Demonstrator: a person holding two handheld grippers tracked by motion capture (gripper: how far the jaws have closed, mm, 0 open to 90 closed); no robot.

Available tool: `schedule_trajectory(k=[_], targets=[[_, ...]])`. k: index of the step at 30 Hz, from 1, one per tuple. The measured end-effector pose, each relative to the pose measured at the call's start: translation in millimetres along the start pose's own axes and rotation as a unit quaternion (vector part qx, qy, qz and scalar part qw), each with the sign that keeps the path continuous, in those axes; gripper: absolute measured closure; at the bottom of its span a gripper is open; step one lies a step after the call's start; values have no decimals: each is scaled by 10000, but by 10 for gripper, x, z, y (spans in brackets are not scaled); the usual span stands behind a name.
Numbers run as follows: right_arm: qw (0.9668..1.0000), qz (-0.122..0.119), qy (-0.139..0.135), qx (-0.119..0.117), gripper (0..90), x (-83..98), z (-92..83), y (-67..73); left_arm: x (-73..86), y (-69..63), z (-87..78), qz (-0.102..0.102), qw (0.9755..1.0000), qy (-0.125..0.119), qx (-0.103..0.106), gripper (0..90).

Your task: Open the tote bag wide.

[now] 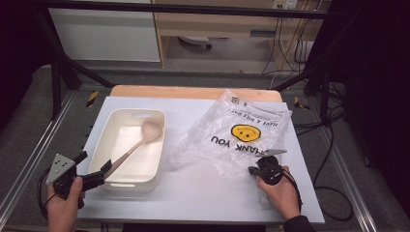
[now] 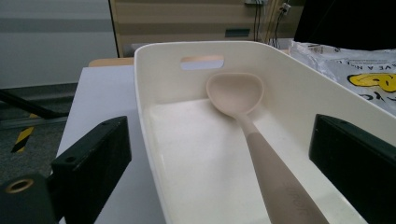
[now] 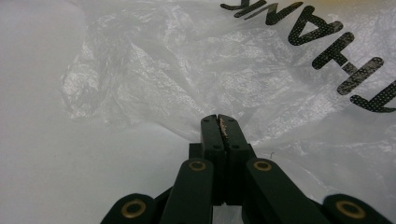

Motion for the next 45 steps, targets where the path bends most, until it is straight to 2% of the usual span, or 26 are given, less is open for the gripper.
schedule_trajectory(k=[2, 3, 5, 7, 9, 12, 13, 14, 17, 18, 20, 28, 31, 35, 38, 42, 43, 45], targets=[[9999, 43, -36, 86, 900, -21, 13, -36, 0, 2, 1, -4, 10000, 3, 0, 59], [9996, 162, -74, 217, 900, -45, 17, -83, 0, 2, 2, -4, 10000, 3, 3, 58], [9991, 263, -131, 321, 900, -52, 10, -137, 0, 2, 2, -7, 10000, -1, 6, 58], [9988, 315, -113, 351, 900, -39, -5, -148, 0, 4, 3, -11, 10000, -3, 3, 58], [9991, 307, -62, 285, 900, -21, -9, -101, -1, 5, 2, -15, 10000, -9, 4, 59], [9998, 133, -6, 174, 900, -25, -10, 39, -2, 1, 1, -10, 10000, -11, 14, 59], [9998, 133, -6, 174, 900, -25, -10, 39, -2, 1, 1, -10, 10000, -11, 14, 58], [9999, -5, 38, 103, 900, -36, -3, 144, -2, 1, 1, -10, 10000, -12, 12, 59], [9997, -211, 102, -18, 900, -58, 24, 286, -1, 7, -1, 2, 10000, 2, -1, 58], [9997, -211, 102, -18, 900, -58, 24, 286, -1, 7, -1, 2, 10000, 2, -1, 58], [9991, -362, 170, -144, 900, -75, 47, 399, -2, 4, 1, -3, 10000, -8, 7, 59], [9980, -474, 262, -318, 900, -64, 39, 548, -2, -1, 3, 1, 10000, -4, 15, 58], [9975, -523, 282, -372, 900, -26, 21, 644, -3, -3, 3, 5, 10000, -12, 17, 58], [9969, -643, 292, -358, 900, -17, 12, 696, -3, -4, 1, 2, 10000, -16, 17, 59], [9965, -682, 245, -410, 900, -26, 14, 659, -4, -4, 1, 3, 10000, -16, 16, 58], [9955, -763, 108, -542, 771, -54, -13, 666, -4, -2, -1, 9, 10000, -9, 14, 59], [9955, -763, 108, -542, 771, -54, -13, 666, -4, -2, -1, 5, 10000, -12, 13, 59], [9938, -928, -103, -611, 672, -102, -43, 698, -5, -2, -3, 9, 10000, -13, 16, 59]])
Point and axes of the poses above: each handheld gripper's, and its own axes: z roughly forward along the jaws, x roughly out of its underside, y roughly to its left, the point moved 3 cm from there along z, roughly forward along the jaws, and after that the axes turned 4 degrees about x, right-handed, at the moved point
